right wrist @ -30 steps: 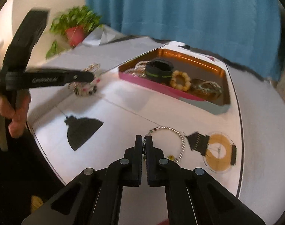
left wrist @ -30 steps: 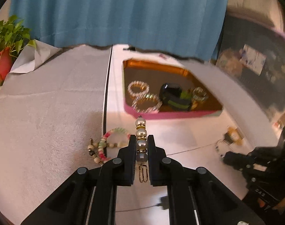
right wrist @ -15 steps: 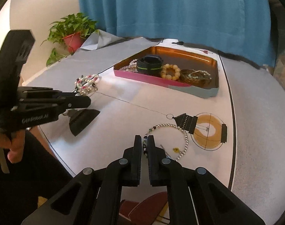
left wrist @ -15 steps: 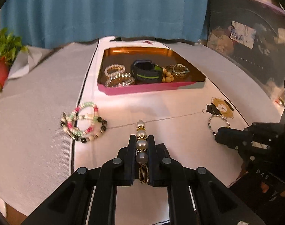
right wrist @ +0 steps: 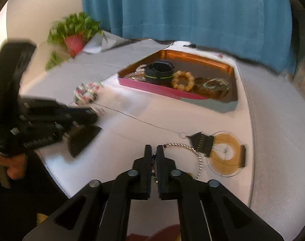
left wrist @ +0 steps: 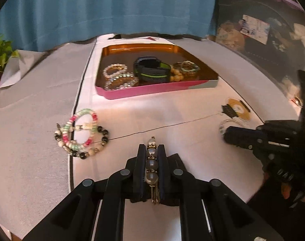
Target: Organize jewelry
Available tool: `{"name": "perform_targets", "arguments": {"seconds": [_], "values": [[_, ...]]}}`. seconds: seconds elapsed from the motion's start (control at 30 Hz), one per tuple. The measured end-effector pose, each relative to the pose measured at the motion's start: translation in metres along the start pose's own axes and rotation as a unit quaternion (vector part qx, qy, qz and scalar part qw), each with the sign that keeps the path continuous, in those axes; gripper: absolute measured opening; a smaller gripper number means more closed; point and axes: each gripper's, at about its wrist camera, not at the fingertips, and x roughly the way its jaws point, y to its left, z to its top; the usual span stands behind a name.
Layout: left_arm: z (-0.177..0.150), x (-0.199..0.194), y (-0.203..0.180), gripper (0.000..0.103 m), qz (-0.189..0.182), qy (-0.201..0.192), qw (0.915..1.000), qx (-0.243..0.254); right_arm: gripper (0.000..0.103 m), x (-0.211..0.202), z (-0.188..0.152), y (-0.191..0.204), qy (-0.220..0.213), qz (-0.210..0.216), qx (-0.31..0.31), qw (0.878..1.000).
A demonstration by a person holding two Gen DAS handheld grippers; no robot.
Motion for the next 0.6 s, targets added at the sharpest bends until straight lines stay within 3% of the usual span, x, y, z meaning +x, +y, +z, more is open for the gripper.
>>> {"name": "perform_targets", "arguments": {"seconds": [0.03, 0.3, 0.47, 0.6], "values": [[-0.001, -0.001, 0.0, 0.009, -0.003, 0.001, 1.0, -0.001, 0.003, -0.002, 0.001, -0.007, -0.007, 0.03, 0.033, 0.999], [-0.003, -0.01, 0.006, 0.009, -0.027, -0.002, 0.999, -0.037, 0.003, -0.02, 0.002, -0.022, -0.049, 0.056, 0.084, 0.994], [0.002, -0.013, 0.005, 0.009, -0.019, -0.006, 0.9978, -0.064, 0.003, -0.043, 0.006, -0.016, -0.092, 0.071, 0.089, 0.989], [0.002, -0.016, -0.005, 0.009, -0.014, -0.006, 0.9981, -0.06, 0.003, -0.048, 0.003, -0.009, -0.087, 0.064, 0.086, 0.99]]}}
